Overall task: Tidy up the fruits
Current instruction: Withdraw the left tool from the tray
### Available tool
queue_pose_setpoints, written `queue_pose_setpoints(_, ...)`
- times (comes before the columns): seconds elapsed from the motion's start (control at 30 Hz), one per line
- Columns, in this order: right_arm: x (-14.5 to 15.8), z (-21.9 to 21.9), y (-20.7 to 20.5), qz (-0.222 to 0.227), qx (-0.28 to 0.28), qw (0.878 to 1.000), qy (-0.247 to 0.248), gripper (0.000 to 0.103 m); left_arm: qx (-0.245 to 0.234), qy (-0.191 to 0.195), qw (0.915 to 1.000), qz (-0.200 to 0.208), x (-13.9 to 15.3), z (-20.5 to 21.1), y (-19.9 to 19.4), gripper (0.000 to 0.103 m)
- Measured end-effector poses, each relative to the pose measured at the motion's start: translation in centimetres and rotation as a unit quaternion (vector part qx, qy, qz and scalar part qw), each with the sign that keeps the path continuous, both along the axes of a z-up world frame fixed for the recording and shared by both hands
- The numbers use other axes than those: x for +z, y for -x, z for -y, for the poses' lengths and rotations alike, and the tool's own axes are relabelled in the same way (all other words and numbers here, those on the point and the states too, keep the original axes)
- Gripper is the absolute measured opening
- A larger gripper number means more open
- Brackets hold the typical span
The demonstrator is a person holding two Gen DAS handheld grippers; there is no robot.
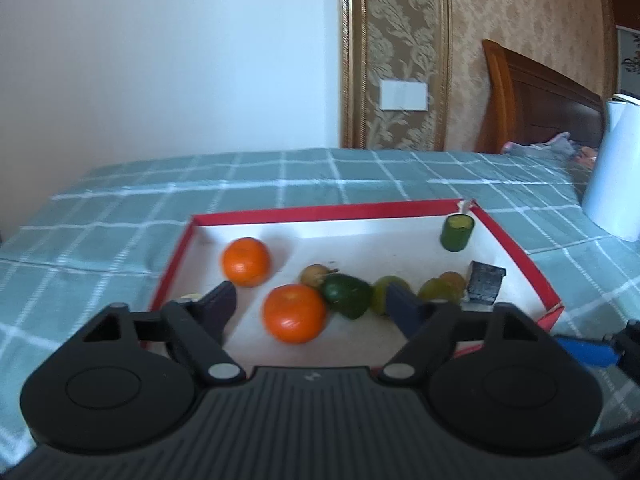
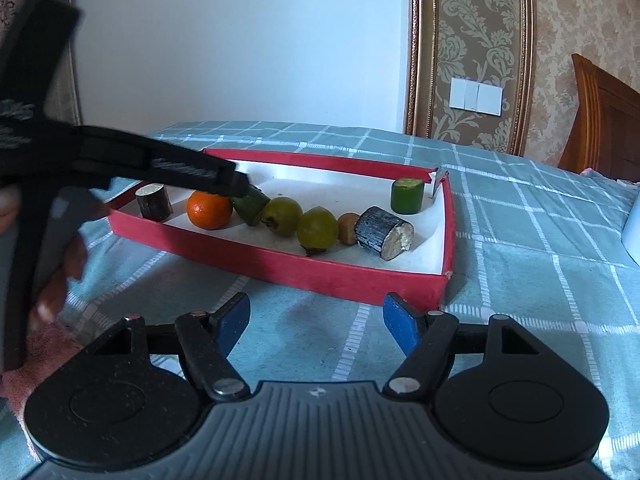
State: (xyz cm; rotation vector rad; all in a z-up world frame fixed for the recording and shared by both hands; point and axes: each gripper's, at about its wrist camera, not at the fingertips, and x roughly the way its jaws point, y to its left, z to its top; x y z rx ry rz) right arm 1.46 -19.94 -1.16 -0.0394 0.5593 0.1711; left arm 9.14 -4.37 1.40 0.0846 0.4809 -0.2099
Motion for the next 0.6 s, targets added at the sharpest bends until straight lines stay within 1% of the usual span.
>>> queue_pose_setpoints(0.07,0.0,0.1,0.1,0.003,-0.004,1.0,0.0,0.079,0.005,-0.004,0.9999,0.012,0.2,-0.4,1.3,0.083)
queue_pose_setpoints(0.13,0.0,0.1,0.1,0.005,-0.007,1.0,0.001,0.079,0.021,-0.012,0.9996,0.015,0.4,-0.6,2.5,0.092)
queue_pose_setpoints(0.3,-0.2,0.2,-0.1,-0.001,-0.013,1.0,0.0,0.079,0.035,0.001,0.9993,0.012,0.3,-1.7,4.9,0.098)
queue_pose_setpoints(0.4,-0.3,0.2,-0.2,-0.004,-0.017,1.0,-0.002,0.079,0.045,0.008,0.9989,0.008,0.2,-2.3,5.8,0.1)
queue_pose_setpoints(0.43,-0.3,0.2,-0.2,-0.003,-0.019,1.0,-0.004,0.079,0.05,0.009,0.9987,0.007,0.2,-2.4,6.1,0.103)
queue_pose_setpoints(0.6,0.2,0.5,0.4,-0.002,-0.04,0.999,-0.036,0.079,0.072,-0.002,0.9973,0.014,0.2,-3.2,7.5,0.103)
